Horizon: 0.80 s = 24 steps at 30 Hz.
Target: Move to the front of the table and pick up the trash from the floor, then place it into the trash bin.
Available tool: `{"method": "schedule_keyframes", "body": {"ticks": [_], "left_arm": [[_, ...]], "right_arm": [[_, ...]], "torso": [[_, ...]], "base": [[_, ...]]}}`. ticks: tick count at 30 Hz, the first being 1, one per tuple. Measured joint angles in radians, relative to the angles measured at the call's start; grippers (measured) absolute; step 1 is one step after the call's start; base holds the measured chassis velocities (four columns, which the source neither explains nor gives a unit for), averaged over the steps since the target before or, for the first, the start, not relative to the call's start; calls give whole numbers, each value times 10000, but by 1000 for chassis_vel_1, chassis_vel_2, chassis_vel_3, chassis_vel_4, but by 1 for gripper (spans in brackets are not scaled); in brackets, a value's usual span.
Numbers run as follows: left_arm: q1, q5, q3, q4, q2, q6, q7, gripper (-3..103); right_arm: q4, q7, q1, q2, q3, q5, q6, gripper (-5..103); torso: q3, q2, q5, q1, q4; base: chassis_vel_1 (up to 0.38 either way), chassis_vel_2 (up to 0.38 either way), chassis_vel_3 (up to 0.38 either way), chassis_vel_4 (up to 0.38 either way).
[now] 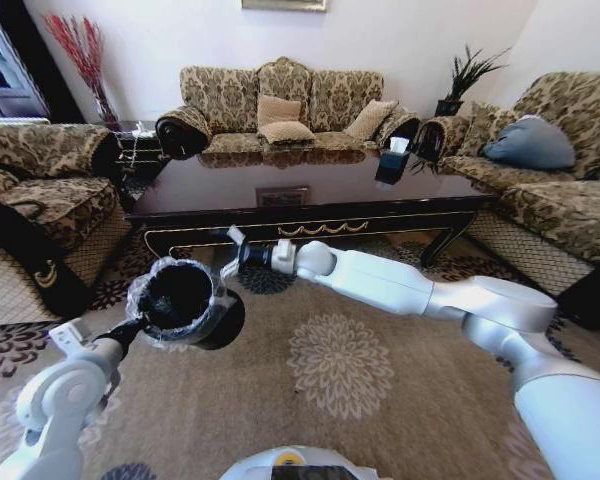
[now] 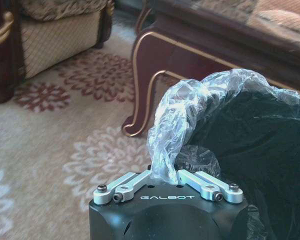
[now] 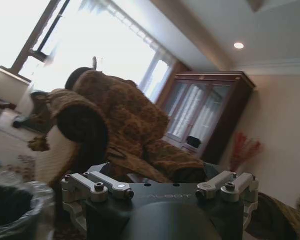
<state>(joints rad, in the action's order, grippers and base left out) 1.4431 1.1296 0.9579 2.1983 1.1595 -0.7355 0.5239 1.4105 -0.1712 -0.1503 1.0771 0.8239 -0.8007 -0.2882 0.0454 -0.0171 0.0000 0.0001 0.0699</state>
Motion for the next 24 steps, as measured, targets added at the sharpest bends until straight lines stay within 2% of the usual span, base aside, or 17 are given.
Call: {"method": "schedule_keyframes", "body": {"ticks": [1, 2, 5, 6, 7, 8, 11, 12, 14, 17, 24], "left_arm": [[54, 28, 15, -105, 46, 1, 49, 2], [54, 28, 15, -105, 46, 1, 49, 2], [258, 43, 22, -336, 222, 1, 288, 2], [307, 43, 18, -365, 261, 1, 333, 2], [307, 43, 18, -365, 261, 1, 333, 2], [433, 48, -3, -433, 348, 1, 435, 2], [839, -50, -101, -639, 555, 2, 689, 2], [839, -50, -101, -639, 555, 2, 689, 2], [1070, -153, -126, -826, 622, 0, 945, 2], [1148, -197, -121, -997, 627, 1, 1081, 2], [941, -184, -180, -1744, 613, 3, 1082, 2]], "right_arm": [[-90, 347, 119, -171, -414, -218, 179, 100], [-90, 347, 119, -171, -414, -218, 179, 100], [-284, 2197, 563, -508, -1592, -752, 745, 100], [-307, 2586, 666, -567, -1879, -988, 910, 100], [-307, 2586, 666, -567, -1879, -988, 910, 100], [-348, 3236, 816, -684, -2419, -1467, 1172, 100], [-414, 4334, 1011, -1109, -3281, -2486, 1480, 100], [-414, 4334, 1011, -1109, -3281, -2486, 1480, 100], [-376, 4550, 1174, -1615, -3772, -2853, 1605, 100], [-226, 4581, 1429, -1956, -4183, -2898, 1657, 100], [451, 4878, 2461, -2575, -5404, -2782, 1728, 100]], "torso": [[0, 0, 1, 0, 2], [0, 0, 1, 0, 2], [0, 0, 3, 0, 7], [0, 0, 3, 0, 4], [0, 0, 3, 0, 4], [0, 0, 3, 0, 3], [0, 1, 3, 0, 0], [0, 1, 3, 0, 0], [0, 1, 2, 0, 4], [-1, 1, 3, 0, 4], [0, 0, 1, 0, -1]], "base": [[0, 0, 0, 0], [0, 0, 0, 0], [0, 0, 0, 0], [0, 0, 0, 0], [0, 0, 0, 0], [0, 0, 0, 0], [0, 0, 0, 0], [0, 0, 0, 0], [0, 0, 0, 0], [0, 0, 0, 0], [0, 0, 0, 0]]}}
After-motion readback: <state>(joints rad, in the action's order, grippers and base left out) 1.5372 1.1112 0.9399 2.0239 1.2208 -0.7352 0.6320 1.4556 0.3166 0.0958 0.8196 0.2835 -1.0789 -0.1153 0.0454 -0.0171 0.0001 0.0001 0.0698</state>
